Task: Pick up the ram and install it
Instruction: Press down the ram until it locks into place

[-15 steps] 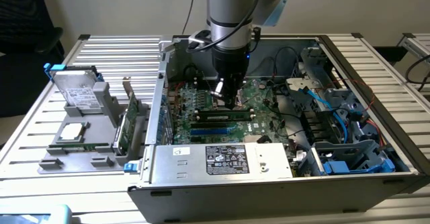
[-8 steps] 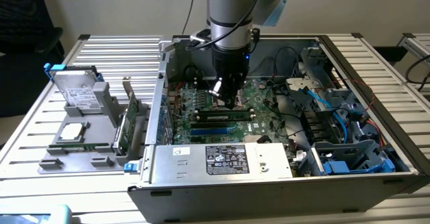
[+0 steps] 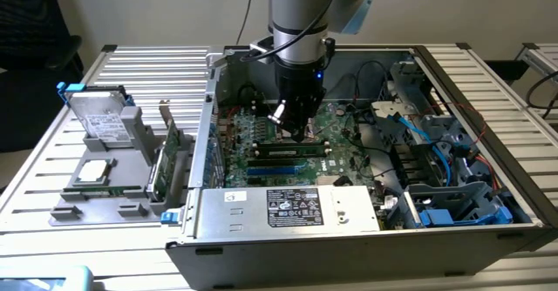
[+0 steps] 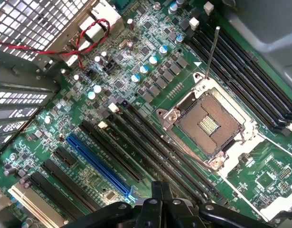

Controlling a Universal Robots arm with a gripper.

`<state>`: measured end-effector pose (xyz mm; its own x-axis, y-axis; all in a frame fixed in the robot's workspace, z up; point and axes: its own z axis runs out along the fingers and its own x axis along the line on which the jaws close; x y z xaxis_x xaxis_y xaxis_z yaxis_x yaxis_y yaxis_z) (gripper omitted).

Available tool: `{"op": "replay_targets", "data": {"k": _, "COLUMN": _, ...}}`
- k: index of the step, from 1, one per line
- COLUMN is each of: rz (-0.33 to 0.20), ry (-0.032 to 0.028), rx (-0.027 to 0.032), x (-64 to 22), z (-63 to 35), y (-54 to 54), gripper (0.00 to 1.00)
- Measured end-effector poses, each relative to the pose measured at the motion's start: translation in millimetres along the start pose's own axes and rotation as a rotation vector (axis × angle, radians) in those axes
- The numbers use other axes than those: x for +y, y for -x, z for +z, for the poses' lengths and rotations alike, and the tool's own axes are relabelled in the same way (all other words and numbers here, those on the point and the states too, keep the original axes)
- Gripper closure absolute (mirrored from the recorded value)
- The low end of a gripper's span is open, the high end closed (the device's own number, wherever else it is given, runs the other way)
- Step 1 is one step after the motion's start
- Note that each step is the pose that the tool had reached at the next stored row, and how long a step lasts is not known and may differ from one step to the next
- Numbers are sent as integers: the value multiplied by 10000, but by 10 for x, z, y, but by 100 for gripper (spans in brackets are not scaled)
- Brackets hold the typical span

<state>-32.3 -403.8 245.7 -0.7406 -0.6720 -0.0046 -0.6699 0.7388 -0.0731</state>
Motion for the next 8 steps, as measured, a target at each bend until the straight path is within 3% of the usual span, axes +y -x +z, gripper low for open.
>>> {"op": "replay_targets", "data": {"k": 8, "rz": 1147, "ry": -6, "rx": 84, "x": 0, "z": 2, "y": 0, "gripper": 89}}
